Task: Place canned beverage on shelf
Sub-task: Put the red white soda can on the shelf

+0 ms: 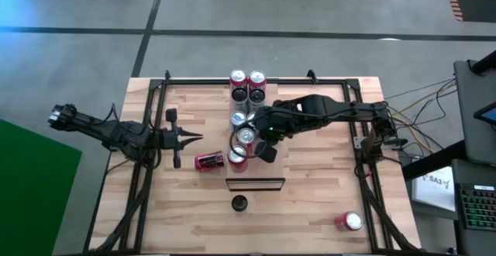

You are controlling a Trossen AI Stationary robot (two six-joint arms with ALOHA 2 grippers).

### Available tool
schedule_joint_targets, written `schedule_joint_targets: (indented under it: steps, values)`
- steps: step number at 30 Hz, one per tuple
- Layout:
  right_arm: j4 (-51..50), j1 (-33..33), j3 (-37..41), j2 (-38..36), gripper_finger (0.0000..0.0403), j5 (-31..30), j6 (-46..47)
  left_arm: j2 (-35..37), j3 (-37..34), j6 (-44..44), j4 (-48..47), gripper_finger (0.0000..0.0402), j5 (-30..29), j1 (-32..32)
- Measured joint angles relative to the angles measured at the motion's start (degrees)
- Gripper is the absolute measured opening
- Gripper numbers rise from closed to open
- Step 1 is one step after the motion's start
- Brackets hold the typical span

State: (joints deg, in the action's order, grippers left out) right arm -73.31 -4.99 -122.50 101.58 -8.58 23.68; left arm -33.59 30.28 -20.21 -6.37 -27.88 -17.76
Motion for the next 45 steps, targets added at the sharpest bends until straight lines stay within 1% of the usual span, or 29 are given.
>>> schedule_joint_targets:
  steps: [4,10,17,31,40,45]
  values:
    - [-1.7,0.0,0.4,0.5,0.0009,-0.4,1.0,-0.1,0.0,0.2,0.0,0.0000,0.0,0.0]
    - [-1.3,0.0,2.0,0.8,0.0009,-0.5,0.9,-0.1,0.0,0.2,0.1,0.0000,0.0,0.0]
    - [1.6,0.0,4.0,0.9,0.0009,-0.6,-0.5,-0.2,0.0,0.2,0.1,0.0000,0.0,0.0]
    - [5.3,0.0,4.5,0.9,0.0009,-0.5,-1.9,-0.2,0.0,0.2,-0.1,0.0000,0.0,0.0]
    - [4.8,0.0,4.5,0.9,0.0009,-0.5,-1.9,-0.2,0.0,0.2,-0.1,0.0000,0.0,0.0]
    - [2.9,0.0,4.6,0.9,0.0009,-0.4,-1.7,-0.2,0.0,0.2,-0.1,0.0000,0.0,0.0]
